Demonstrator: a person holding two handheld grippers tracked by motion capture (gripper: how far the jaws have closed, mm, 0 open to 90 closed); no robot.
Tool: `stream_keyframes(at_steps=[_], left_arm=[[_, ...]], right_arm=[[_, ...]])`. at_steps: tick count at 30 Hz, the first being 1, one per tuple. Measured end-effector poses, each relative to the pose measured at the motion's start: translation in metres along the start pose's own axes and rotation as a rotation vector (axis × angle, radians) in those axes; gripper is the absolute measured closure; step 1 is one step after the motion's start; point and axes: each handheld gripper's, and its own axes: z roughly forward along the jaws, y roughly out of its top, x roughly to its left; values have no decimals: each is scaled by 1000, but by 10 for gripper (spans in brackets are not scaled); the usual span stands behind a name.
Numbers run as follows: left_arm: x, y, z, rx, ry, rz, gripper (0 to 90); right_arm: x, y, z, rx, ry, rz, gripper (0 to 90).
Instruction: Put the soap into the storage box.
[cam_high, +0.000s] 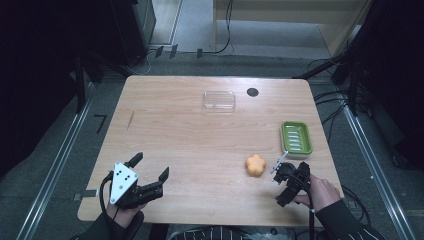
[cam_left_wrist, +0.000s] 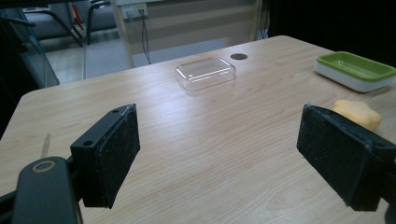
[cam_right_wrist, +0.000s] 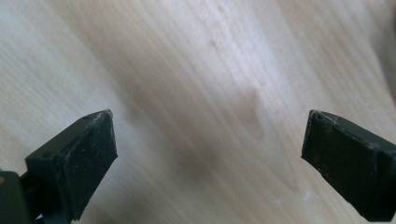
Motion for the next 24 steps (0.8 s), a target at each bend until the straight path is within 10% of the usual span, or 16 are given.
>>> stream_keyframes(at_steps=[24], left_arm=[[1,0,-1,0,0,1,137]], right_arm=[[-2,38,2,-9,3,-90,22]])
